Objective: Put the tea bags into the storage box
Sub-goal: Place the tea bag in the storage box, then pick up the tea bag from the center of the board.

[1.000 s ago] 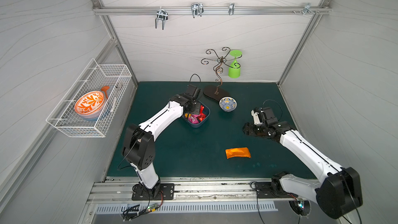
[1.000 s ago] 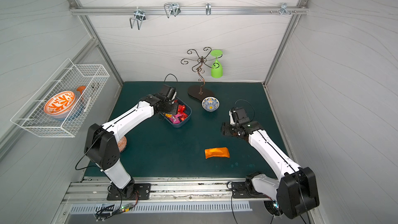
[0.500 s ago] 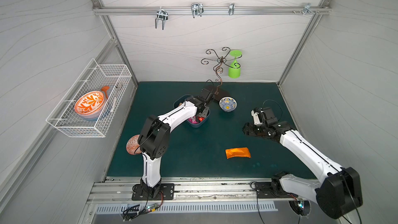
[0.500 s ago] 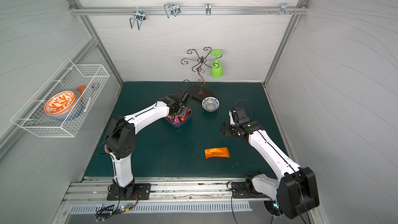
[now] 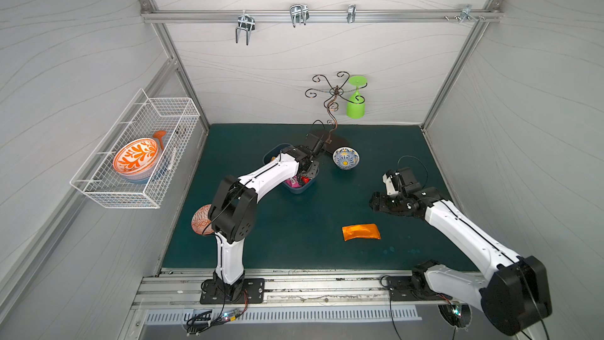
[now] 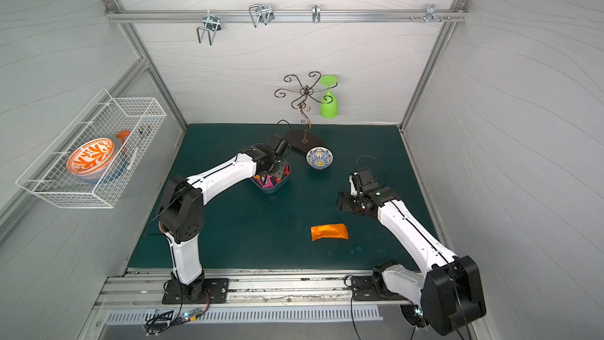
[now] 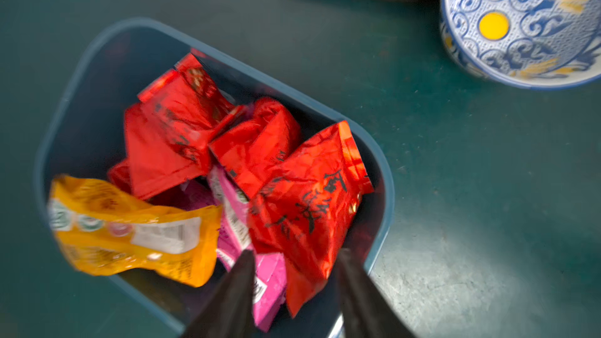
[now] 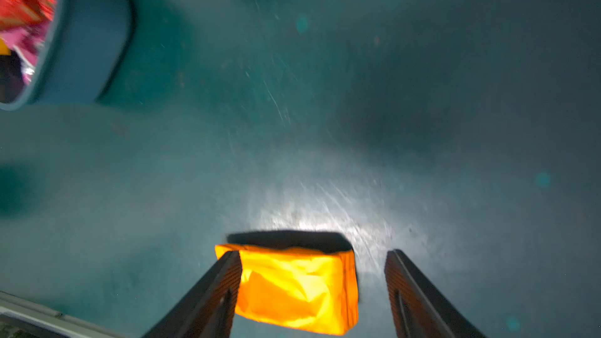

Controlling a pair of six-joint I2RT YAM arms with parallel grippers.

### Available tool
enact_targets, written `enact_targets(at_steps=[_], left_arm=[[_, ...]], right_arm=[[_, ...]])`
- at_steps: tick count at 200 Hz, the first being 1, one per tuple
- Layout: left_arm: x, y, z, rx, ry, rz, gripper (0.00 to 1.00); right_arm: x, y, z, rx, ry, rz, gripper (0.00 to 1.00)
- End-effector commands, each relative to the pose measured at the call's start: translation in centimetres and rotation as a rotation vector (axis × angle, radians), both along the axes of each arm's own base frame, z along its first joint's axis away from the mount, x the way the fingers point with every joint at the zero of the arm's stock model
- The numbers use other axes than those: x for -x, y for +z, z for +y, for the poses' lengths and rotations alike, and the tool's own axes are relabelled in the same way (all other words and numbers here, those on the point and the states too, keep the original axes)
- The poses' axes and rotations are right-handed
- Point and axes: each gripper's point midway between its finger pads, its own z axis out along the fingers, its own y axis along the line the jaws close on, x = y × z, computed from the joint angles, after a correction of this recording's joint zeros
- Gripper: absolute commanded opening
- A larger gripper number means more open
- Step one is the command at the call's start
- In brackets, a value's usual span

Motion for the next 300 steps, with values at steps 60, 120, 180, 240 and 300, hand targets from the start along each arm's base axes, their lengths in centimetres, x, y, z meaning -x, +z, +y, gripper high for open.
enact_targets(at_steps=[60, 120, 180, 240, 300], left_arm=[[3.4, 7.5, 3.3, 0.208, 0.102, -0.143, 0.52], [9.4, 3.7, 3.9, 0.414, 0.172, -0.006, 0.52], [12.3, 1.6, 6.3, 0.459, 0.258, -0.011, 0.51], [12.0, 2.9, 6.6, 0.48, 0.266, -0.062, 0.51], [12.2, 2.9, 6.8, 0.479, 0.272, -0.058, 0.51]], right_arm=[[8.2, -4.2, 0.7, -0.194, -0.185, 0.353, 0.71], [9.1, -6.4, 2.2, -0.303, -0.248, 0.455, 0.74], [5.9, -7.5, 2.3, -0.321, -0.324, 0.36, 0.71], [2.8, -7.1, 1.9, -0.346, -0.386, 0.266, 0.66], [1.0, -7.5, 2.9, -0.387, -0.392, 0.265, 0.56]])
